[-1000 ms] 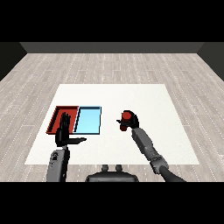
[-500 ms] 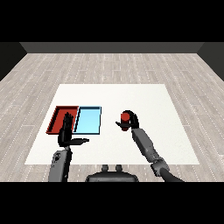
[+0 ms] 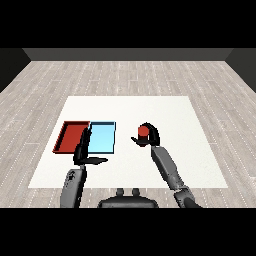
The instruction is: Pick the red can and put it in the red box
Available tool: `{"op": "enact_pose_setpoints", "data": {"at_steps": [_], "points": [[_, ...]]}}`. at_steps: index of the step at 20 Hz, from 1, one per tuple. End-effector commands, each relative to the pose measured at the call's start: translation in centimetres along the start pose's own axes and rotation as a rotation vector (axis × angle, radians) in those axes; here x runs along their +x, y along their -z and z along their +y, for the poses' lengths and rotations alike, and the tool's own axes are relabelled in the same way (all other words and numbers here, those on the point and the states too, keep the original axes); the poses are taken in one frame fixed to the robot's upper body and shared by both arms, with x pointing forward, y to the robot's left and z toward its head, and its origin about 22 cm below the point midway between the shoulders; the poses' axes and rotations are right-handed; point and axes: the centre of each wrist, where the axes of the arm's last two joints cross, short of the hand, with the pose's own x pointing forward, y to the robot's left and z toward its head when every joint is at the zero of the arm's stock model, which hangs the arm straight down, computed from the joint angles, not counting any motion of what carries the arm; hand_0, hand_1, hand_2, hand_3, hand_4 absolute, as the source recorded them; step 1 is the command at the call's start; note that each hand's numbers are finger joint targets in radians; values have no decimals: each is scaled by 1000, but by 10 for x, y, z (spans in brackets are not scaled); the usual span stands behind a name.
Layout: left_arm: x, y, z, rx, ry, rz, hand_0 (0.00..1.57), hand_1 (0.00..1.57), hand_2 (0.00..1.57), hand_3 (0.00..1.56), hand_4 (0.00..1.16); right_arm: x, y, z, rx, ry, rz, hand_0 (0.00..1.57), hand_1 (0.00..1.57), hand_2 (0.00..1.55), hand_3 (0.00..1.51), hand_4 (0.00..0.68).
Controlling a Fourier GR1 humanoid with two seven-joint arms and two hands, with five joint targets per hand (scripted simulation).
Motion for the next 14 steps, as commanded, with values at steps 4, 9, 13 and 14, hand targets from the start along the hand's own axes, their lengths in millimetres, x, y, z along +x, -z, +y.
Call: {"op": "enact_pose_setpoints", "data": {"at_steps": [4,9,13,14], "points": [[-2,14,-62,-110,-53,48,0,0,0,0,0,17,5,-1,-1,12,-28,1422,1422,1438,1417,650],[6,25,-74,-141,-87,64,0,0,0,0,0,29,-2,20,23,38,-69,1425,1425,1443,1423,662],[12,32,-75,-132,-77,56,0,0,0,0,0,18,-7,19,13,38,-71,1425,1425,1443,1423,662],[6,37,-82,-160,-93,72,0,0,0,0,0,31,-10,16,26,40,-64,1425,1425,1443,1423,662]]}}
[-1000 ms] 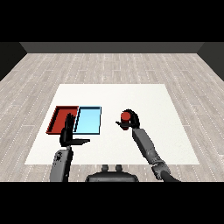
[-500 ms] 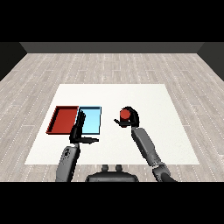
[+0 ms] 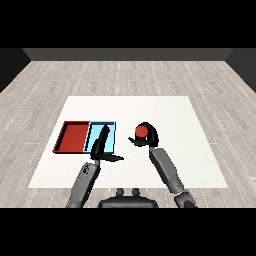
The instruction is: Pick the red can and put it in the red box
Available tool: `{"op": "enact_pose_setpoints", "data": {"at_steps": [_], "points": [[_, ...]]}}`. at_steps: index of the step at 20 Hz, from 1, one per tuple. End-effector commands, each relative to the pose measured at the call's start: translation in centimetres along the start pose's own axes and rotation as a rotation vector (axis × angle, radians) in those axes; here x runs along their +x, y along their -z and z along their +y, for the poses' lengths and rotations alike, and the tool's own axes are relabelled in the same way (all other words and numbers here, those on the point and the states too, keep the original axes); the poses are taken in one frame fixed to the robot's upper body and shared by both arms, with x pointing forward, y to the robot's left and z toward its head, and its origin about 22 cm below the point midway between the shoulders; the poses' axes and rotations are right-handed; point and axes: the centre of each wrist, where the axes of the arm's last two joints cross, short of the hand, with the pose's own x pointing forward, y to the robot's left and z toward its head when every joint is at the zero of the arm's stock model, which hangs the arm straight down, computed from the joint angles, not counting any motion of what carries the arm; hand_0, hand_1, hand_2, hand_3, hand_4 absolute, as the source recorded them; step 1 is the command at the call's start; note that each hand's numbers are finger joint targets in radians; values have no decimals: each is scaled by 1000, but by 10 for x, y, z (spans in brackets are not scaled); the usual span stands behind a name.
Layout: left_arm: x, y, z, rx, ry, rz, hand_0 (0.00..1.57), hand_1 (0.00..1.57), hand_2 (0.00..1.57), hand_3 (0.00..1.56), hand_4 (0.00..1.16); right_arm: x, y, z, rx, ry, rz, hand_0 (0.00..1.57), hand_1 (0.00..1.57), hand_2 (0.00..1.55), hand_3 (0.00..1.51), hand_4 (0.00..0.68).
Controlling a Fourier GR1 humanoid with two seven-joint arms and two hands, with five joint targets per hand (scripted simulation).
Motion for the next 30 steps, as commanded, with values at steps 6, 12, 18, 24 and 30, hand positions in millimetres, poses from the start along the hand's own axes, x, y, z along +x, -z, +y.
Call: {"op": "enact_pose_setpoints", "data": {"at_steps": [6,12,18,24,30], "points": [[4,5,-55,-72,-23,18,0,0,0,0,0,24,-23,23,53,7,-50,1407,1407,1405,1392,639],[13,18,-50,-80,-32,20,0,0,0,0,0,32,-9,40,75,27,-45,1387,1387,1407,1396,611],[-8,29,-62,-99,2,60,0,0,0,0,0,14,-15,57,106,31,-51,1413,1413,1432,1405,617],[-6,33,-53,-106,18,73,0,0,0,0,0,51,-16,60,126,42,-78,1434,1434,1439,1403,601],[-3,39,-74,-112,33,70,0,0,0,0,0,36,-23,92,153,73,-64,1445,1445,1430,1385,600]]}}
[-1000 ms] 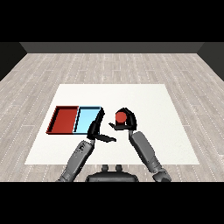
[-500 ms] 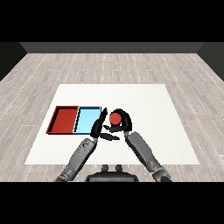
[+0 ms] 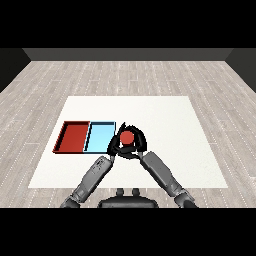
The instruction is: Pick the red can and put it in the red box
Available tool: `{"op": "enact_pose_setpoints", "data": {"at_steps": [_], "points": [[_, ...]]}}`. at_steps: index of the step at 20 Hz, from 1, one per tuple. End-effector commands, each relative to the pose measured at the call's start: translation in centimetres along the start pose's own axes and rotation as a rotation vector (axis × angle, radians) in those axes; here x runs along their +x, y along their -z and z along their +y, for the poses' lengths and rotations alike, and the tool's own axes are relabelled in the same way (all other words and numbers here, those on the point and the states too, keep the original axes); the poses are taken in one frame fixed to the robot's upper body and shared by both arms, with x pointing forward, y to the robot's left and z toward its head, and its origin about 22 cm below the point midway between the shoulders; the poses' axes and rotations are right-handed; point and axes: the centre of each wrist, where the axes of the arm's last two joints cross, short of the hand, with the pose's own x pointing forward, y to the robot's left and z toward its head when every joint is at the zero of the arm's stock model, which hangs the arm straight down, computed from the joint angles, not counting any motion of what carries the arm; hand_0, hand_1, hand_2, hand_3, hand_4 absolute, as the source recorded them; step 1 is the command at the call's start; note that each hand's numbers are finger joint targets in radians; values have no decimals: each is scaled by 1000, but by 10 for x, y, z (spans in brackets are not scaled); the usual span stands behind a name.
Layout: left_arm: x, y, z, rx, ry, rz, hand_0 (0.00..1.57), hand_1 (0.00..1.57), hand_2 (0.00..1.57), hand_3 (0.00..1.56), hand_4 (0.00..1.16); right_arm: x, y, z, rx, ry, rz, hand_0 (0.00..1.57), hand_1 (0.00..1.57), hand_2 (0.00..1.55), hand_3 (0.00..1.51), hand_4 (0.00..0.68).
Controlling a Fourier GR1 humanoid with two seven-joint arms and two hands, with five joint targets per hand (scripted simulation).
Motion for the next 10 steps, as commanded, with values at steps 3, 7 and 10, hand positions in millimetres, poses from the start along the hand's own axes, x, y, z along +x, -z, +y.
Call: {"op": "enact_pose_setpoints", "data": {"at_steps": [3,7,10], "points": [[5,8,-15,-19,10,28,0,0,0,0,0,1,2,29,22,32,1,1447,1447,1433,1387,594],[-11,15,-7,-13,1,-3,0,0,0,0,0,11,-4,12,26,15,-13,1455,1455,1450,1398,543],[0,-5,-8,53,83,21,0,0,0,0,429,22,-6,21,23,51,-24,1486,1486,1461,1406,504]]}}
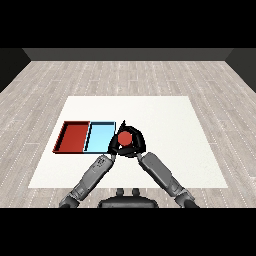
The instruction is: Pick the red can and put it in the red box
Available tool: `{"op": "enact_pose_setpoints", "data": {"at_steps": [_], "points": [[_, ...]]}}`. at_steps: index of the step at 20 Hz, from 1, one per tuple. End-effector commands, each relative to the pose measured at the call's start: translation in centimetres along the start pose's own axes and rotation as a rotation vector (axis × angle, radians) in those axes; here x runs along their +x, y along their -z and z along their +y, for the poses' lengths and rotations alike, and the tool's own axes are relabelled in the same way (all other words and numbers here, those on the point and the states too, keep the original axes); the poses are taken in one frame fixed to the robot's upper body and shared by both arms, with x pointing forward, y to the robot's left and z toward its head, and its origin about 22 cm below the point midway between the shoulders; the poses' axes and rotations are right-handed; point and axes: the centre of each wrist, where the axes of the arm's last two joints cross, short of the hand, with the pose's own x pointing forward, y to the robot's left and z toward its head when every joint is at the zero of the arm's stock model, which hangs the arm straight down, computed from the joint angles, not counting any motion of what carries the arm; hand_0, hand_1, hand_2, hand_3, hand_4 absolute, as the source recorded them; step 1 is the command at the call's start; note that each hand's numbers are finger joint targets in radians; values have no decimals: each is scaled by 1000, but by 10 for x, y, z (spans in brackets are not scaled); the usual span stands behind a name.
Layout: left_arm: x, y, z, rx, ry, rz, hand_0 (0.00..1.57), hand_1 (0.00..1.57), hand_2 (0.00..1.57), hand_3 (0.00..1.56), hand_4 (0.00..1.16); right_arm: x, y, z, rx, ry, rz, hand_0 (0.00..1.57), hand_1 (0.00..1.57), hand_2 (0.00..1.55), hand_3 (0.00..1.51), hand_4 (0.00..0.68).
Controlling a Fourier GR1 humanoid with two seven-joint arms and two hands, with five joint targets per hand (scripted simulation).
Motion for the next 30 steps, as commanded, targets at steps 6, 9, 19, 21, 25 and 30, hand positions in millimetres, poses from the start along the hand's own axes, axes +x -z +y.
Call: {"op": "enact_pose_setpoints", "data": {"at_steps": [6,9,19,21,25,30], "points": [[-3,-11,-22,42,2,63,1571,1571,1520,1421,904,12,-5,14,34,54,-17,1493,1493,1446,1398,522],[-18,-5,-20,18,44,68,1571,1571,1543,1460,1024,0,-14,14,31,51,-11,1461,1461,1438,1391,555],[6,5,-5,108,54,-1,1571,1571,1510,1404,871,3,-5,18,55,37,-36,1520,1520,1461,1399,544],[4,-5,-3,108,45,3,1571,1571,1526,1425,873,12,10,12,33,27,-43,1517,1517,1461,1398,547],[-11,-4,-24,104,0,-20,1571,1571,1540,1449,964,-6,-17,17,32,91,-26,1470,1470,1449,1396,532],[2,6,-20,112,8,-7,1571,1571,1569,1491,1140,11,2,4,78,85,-53,0,0,0,0,0]]}}
